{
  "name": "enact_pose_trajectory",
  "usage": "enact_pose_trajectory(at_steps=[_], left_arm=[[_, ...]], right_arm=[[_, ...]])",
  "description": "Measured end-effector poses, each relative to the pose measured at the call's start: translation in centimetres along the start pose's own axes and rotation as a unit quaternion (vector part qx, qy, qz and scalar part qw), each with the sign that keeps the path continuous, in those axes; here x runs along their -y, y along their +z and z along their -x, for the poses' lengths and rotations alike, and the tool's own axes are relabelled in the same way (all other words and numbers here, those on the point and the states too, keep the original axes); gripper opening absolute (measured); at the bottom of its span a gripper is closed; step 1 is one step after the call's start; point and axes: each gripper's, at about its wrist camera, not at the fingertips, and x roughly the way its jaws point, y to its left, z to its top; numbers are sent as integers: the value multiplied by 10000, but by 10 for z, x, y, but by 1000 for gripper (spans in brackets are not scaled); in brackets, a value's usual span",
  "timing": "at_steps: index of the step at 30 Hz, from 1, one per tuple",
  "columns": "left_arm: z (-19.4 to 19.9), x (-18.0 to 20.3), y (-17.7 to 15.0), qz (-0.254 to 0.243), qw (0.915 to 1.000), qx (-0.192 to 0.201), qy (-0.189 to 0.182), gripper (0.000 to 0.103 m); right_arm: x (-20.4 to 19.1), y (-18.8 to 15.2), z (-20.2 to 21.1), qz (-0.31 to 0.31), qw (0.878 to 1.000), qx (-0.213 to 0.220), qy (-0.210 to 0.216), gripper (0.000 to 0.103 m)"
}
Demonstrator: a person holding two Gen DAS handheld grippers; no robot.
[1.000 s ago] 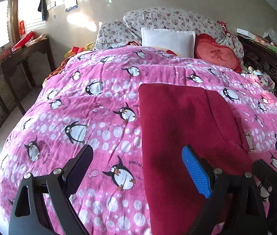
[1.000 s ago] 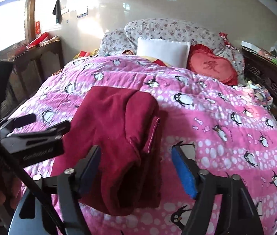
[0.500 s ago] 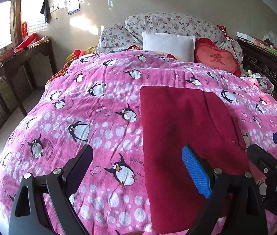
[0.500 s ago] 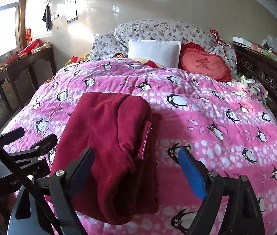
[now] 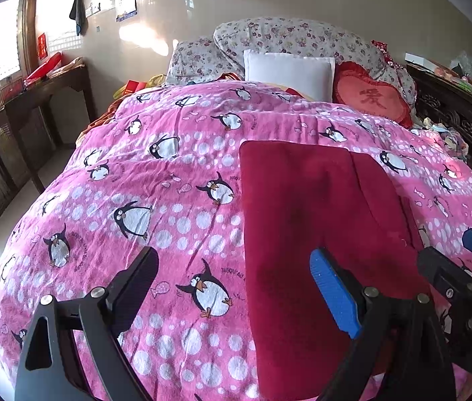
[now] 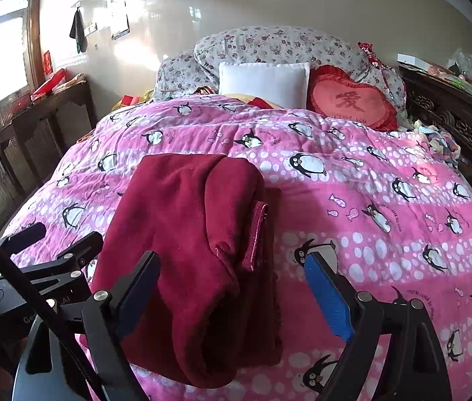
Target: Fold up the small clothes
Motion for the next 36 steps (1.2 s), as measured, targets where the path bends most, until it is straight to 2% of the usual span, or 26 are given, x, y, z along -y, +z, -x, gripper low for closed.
enact_pose_trajectory(at_steps=[36], left_arm=[[-16,6,-4,-78,9999,-136,-49,92]], right_arm=[[1,-4,-9,-31,9998,-202,15,93]])
